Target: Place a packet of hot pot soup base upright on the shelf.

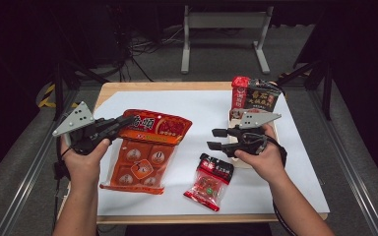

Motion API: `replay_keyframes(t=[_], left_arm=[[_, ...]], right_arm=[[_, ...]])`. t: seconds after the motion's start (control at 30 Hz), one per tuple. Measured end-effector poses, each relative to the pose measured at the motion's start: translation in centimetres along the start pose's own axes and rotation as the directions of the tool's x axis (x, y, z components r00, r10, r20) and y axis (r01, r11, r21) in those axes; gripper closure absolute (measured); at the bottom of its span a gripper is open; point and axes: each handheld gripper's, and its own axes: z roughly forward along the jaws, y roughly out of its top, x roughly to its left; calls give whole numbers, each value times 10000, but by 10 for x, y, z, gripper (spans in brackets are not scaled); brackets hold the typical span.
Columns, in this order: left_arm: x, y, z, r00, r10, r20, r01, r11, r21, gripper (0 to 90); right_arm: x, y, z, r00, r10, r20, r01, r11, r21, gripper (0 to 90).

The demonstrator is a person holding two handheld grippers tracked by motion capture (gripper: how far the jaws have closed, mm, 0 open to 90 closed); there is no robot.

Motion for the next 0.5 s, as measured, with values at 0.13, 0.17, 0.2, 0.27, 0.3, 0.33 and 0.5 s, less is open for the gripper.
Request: replay_keyframes(t=[0.13,0.17,0.2,0.27,0.3,0.33,0.5], left_arm=[[-3,0,1,9997,102,210,-100,9999,-116,900],[-4,1,1,9996,101,279,-98,9999,-114,900],[-5,1,1,9995,114,293,-110,9999,-132,900],[-8,3,0,9992,197,335,-192,9997,-160,900],[-10,4,0,9990,258,353,-251,9995,-191,900],[-11,5,0,9988,310,381,-302,9993,-206,900],[-17,9,0,9968,468,654,-454,9987,-229,900]], right_arm=[[3,0,6,9999,19,-162,-21,10000,-94,433],[4,0,8,9999,33,-159,-36,9999,-150,415],[4,-1,9,9998,25,-173,-28,9998,-196,404],[6,-1,13,9998,11,-181,-16,9996,-284,377],[6,-1,14,9998,-4,-189,-2,9995,-325,360],[7,-1,16,9998,-59,-180,52,9993,-362,353],[9,-1,22,9993,-163,-329,149,9990,-433,346]])
